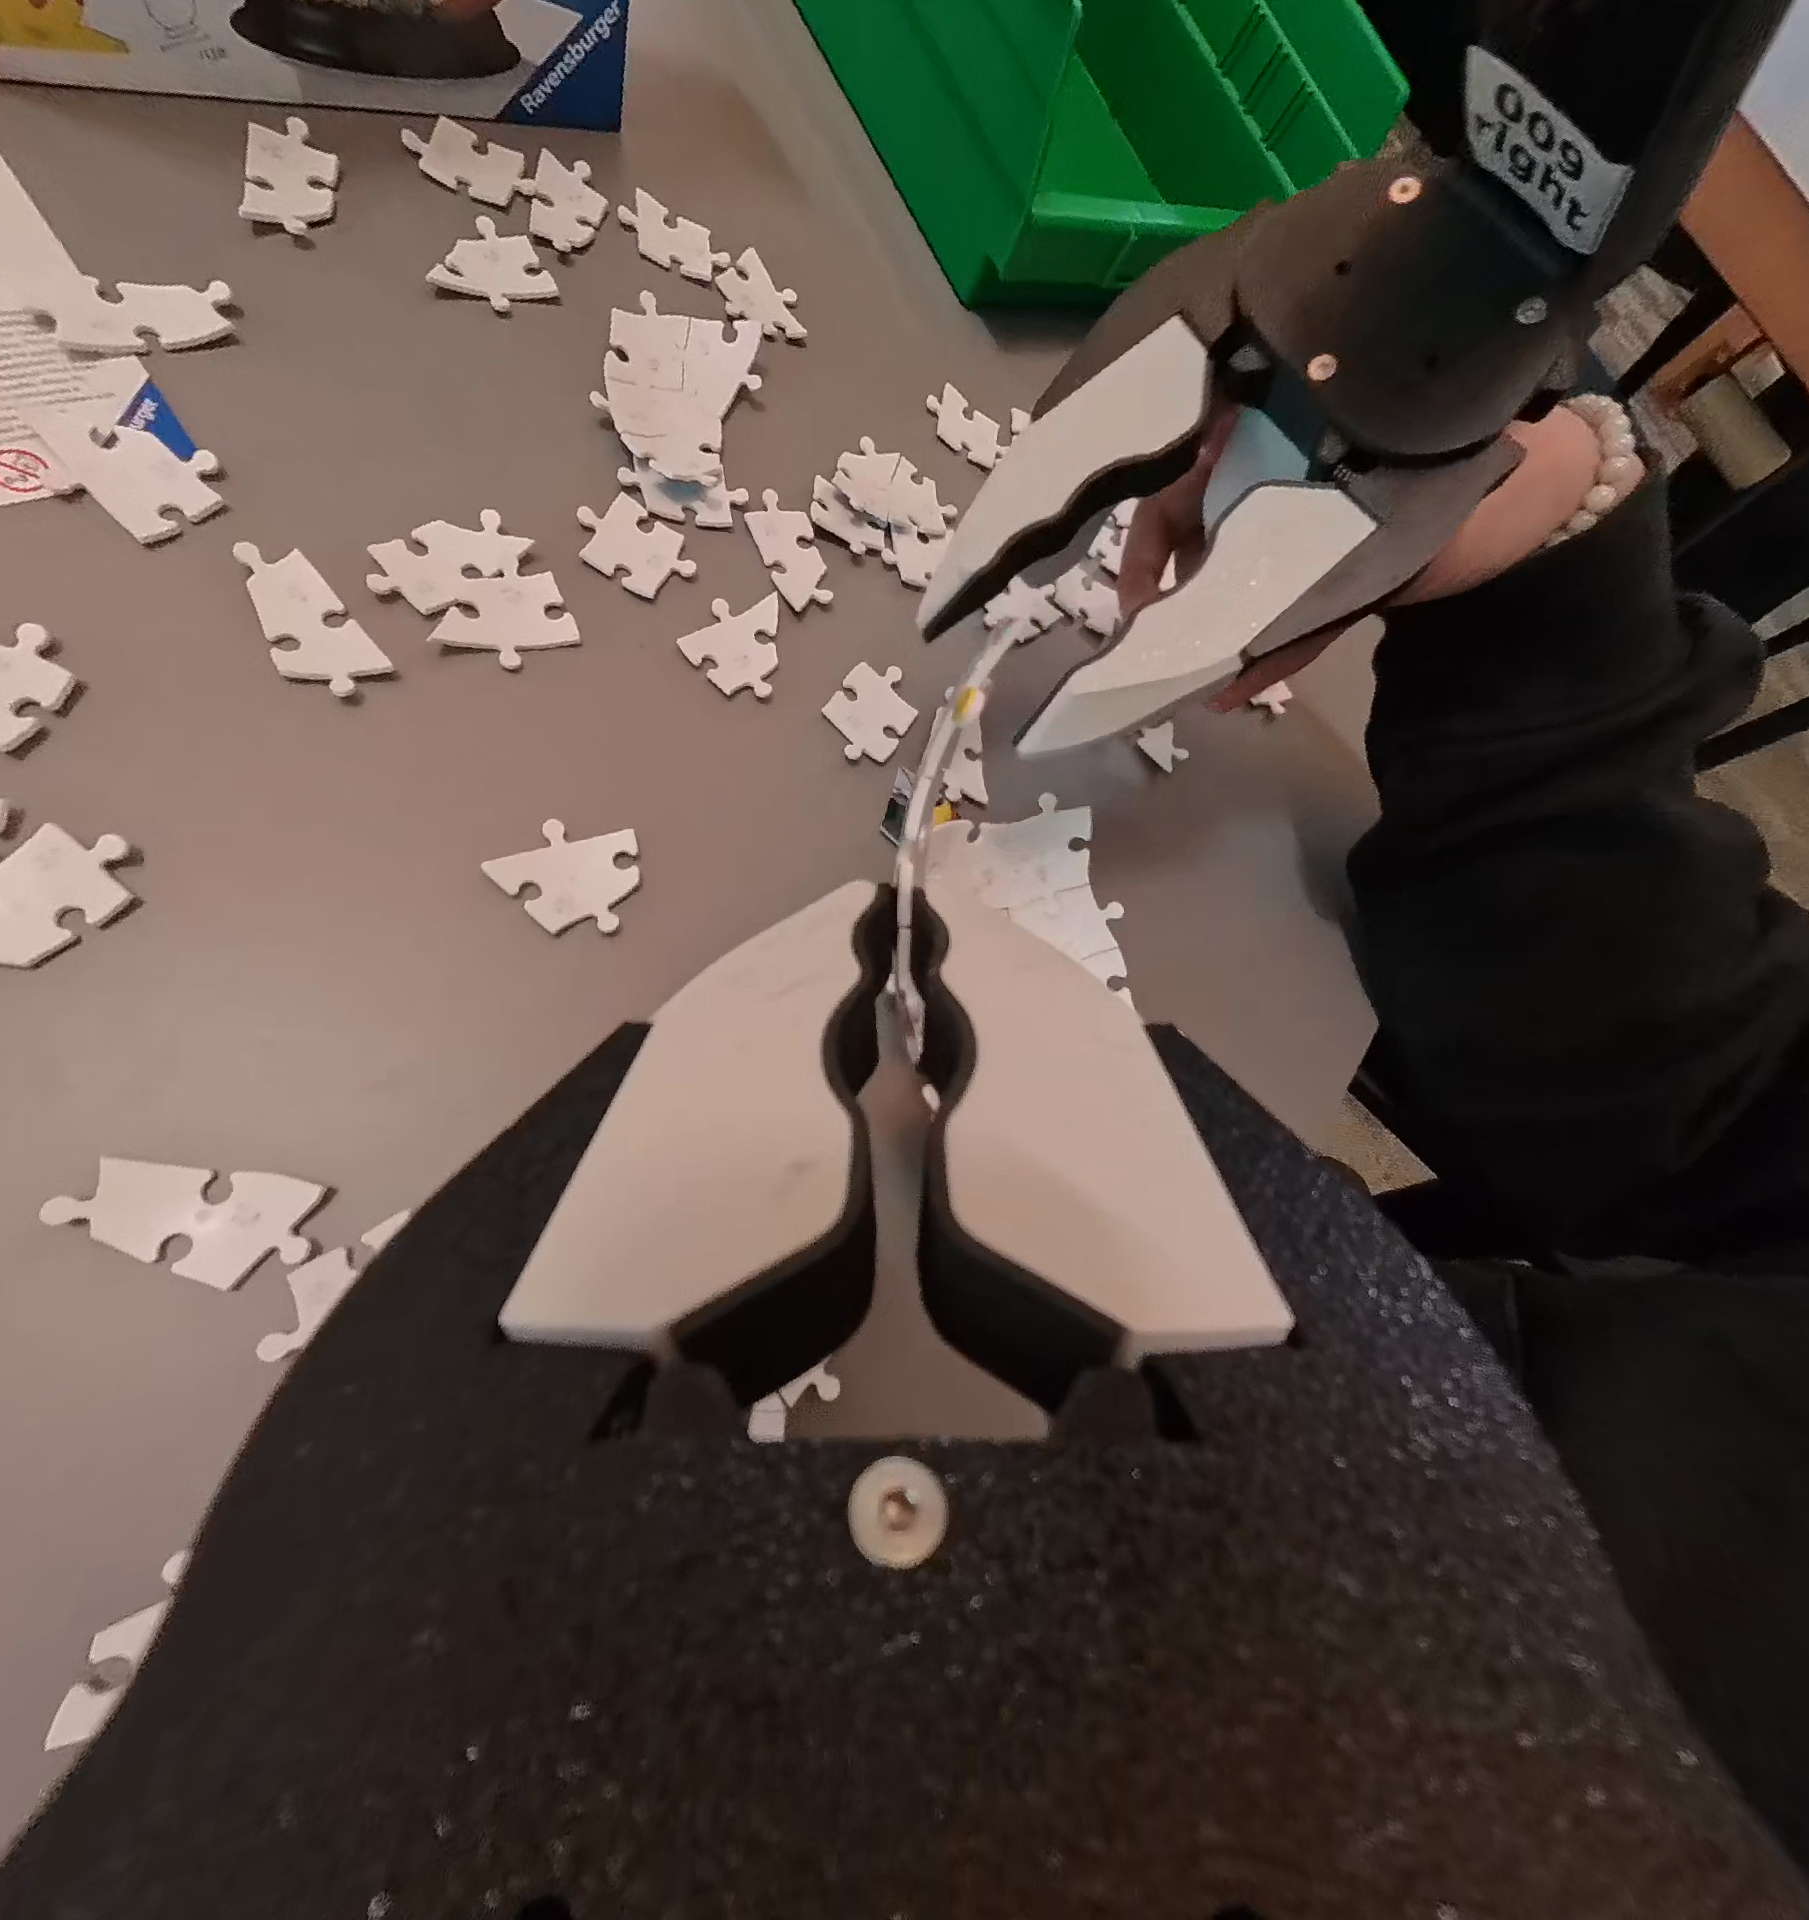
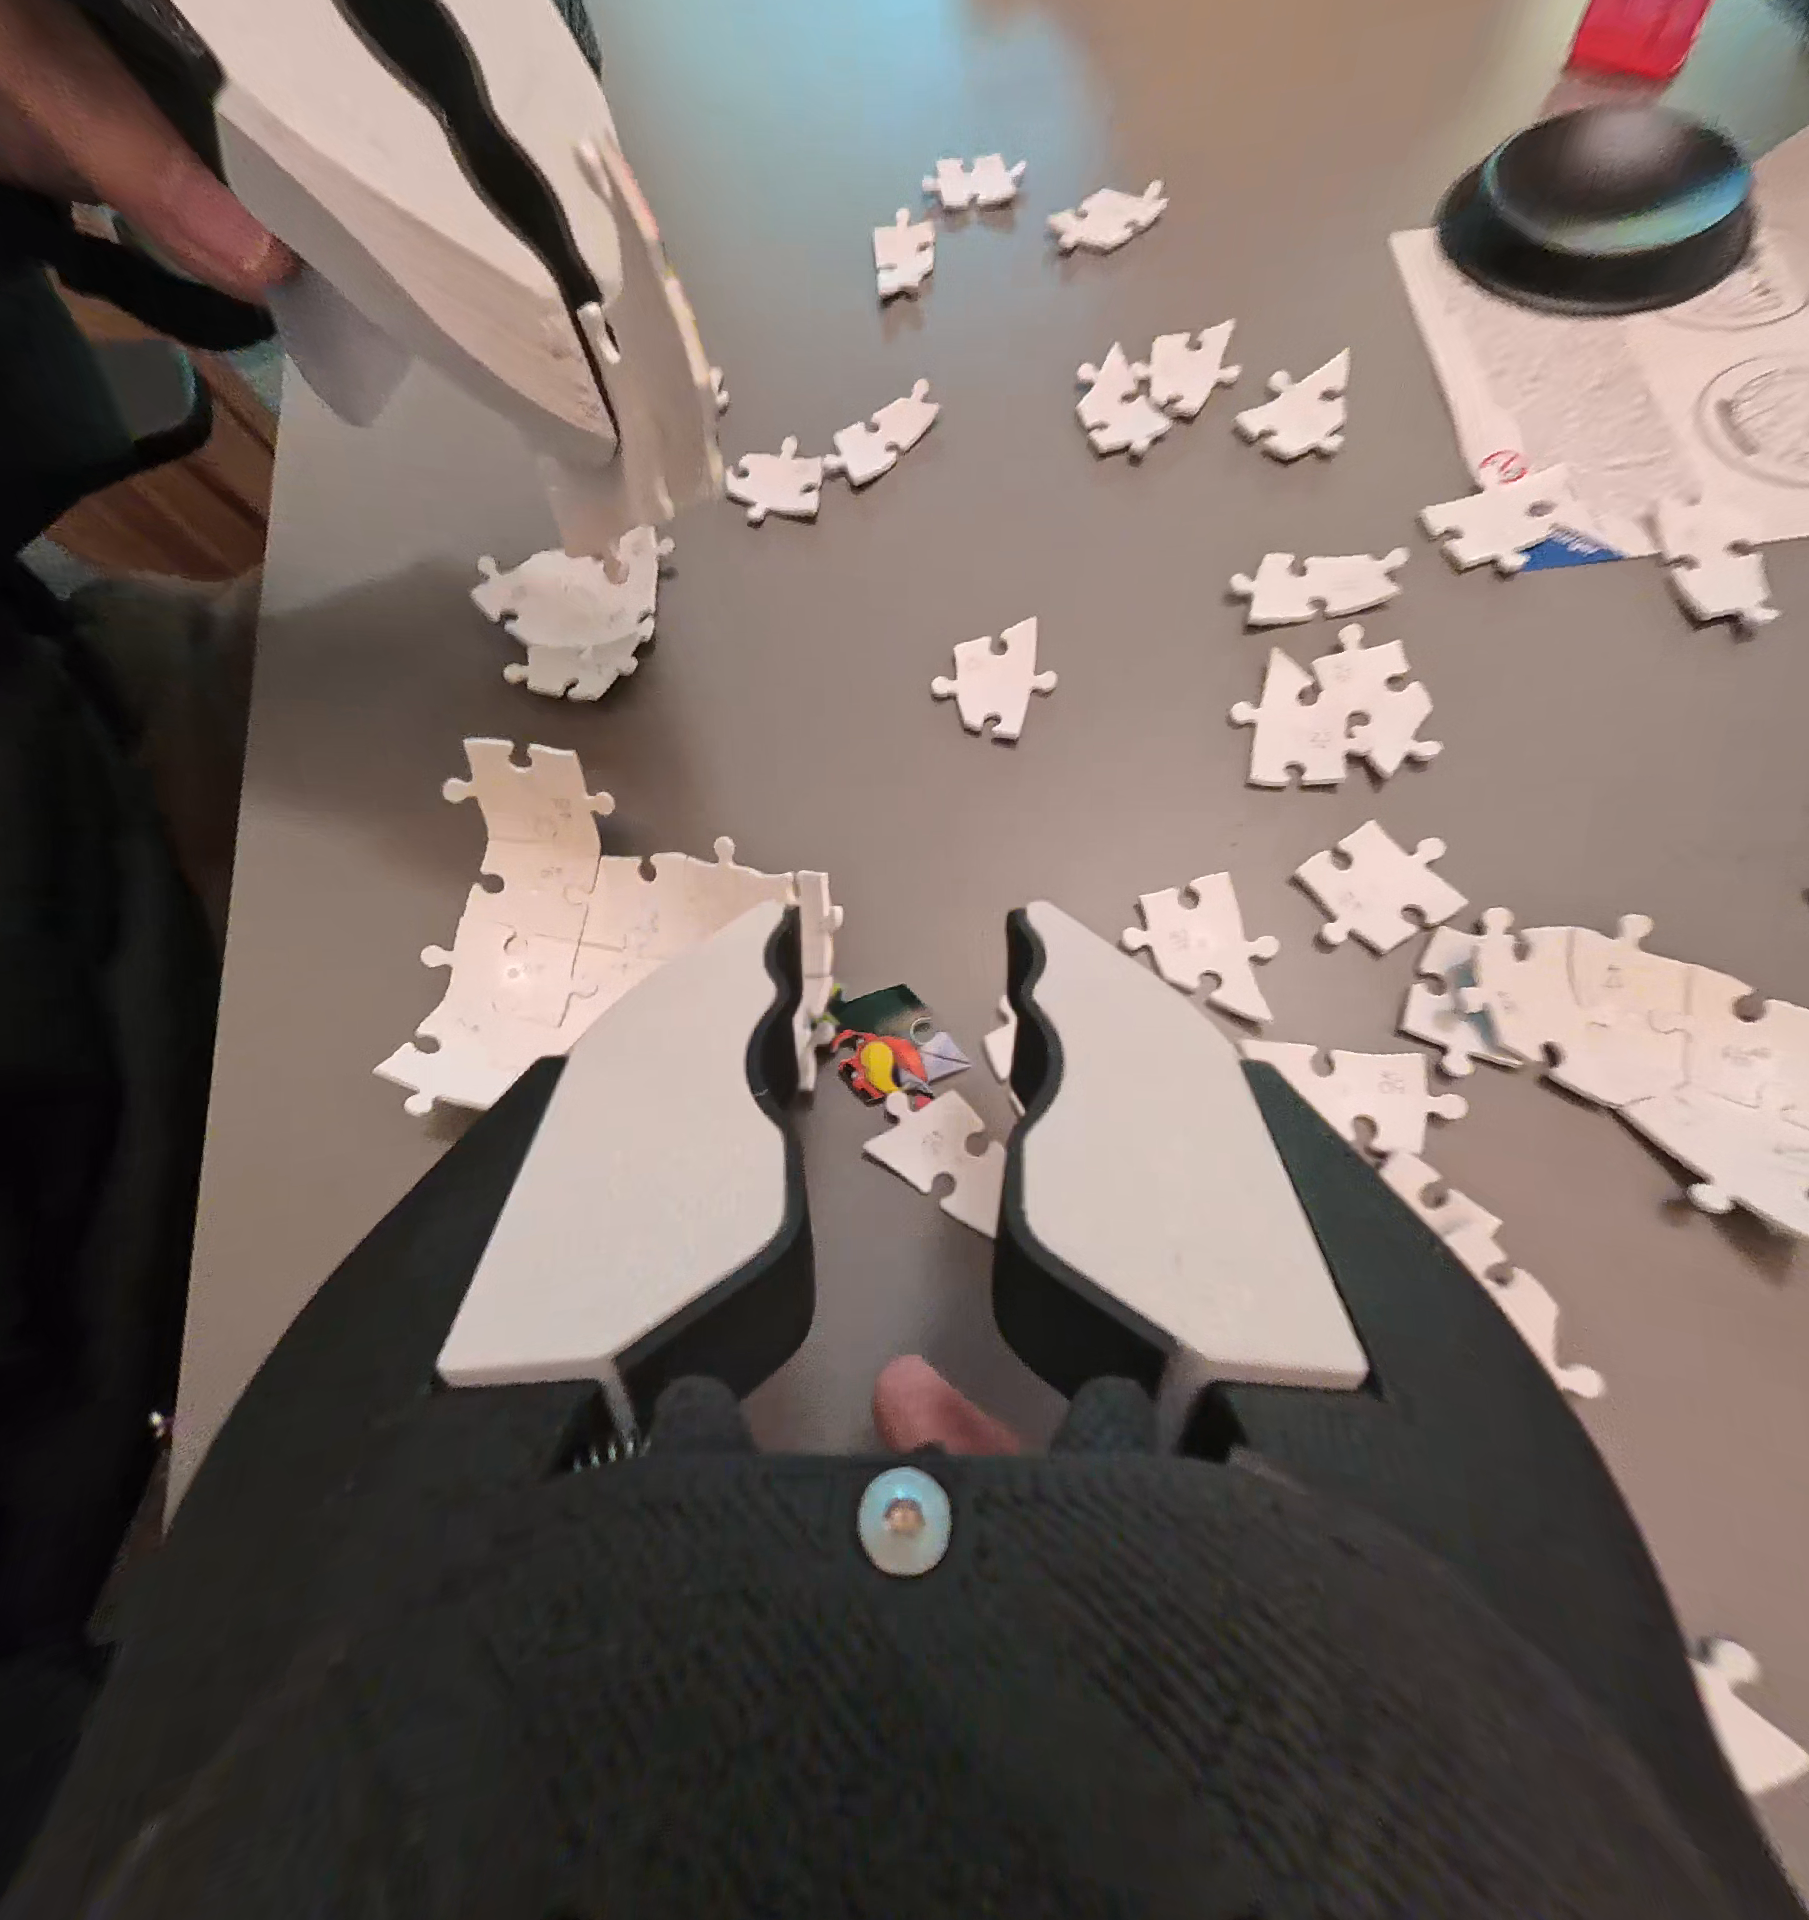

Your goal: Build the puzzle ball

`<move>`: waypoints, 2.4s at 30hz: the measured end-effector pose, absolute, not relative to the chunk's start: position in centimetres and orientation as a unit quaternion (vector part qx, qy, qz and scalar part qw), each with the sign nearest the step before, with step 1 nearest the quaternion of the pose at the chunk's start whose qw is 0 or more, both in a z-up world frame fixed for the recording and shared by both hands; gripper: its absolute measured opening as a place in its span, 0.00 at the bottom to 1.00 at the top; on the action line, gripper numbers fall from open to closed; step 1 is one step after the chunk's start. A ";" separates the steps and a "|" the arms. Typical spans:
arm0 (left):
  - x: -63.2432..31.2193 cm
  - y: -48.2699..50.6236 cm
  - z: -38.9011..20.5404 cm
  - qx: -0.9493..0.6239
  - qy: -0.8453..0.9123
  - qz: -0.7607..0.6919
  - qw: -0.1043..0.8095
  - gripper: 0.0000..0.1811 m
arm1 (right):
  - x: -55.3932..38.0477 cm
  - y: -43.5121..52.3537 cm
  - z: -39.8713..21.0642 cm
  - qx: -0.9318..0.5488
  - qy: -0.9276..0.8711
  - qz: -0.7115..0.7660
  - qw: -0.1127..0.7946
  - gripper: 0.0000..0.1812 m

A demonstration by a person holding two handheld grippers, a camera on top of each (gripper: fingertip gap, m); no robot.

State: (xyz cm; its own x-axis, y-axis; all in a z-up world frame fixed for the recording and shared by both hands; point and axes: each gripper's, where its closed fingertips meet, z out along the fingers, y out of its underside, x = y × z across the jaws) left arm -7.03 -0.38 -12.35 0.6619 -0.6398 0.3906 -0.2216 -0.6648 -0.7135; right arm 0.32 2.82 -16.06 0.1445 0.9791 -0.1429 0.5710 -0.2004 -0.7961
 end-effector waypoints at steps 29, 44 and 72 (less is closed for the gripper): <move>-12.2 -1.5 -11.6 -0.834 0.214 -0.352 0.367 0.01 | 3.5 2.1 -15.9 -0.739 -0.500 0.352 0.282 0.17; -10.4 0.2 -11.1 -0.782 0.192 -0.437 0.402 0.01 | 1.4 3.5 -15.0 -0.709 -0.475 0.399 0.335 0.18; -7.6 -0.2 -11.1 -0.752 0.163 -0.522 0.368 0.01 | 1.8 2.1 -12.8 -0.709 -0.384 0.476 0.350 0.23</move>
State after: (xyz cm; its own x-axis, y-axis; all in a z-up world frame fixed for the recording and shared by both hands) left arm -7.63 -0.23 -11.09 0.4028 -0.6295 0.6644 0.1393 -0.6753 -0.7243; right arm 1.76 2.10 -12.78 0.2504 0.8786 -0.4066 0.2116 -0.4595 -0.8626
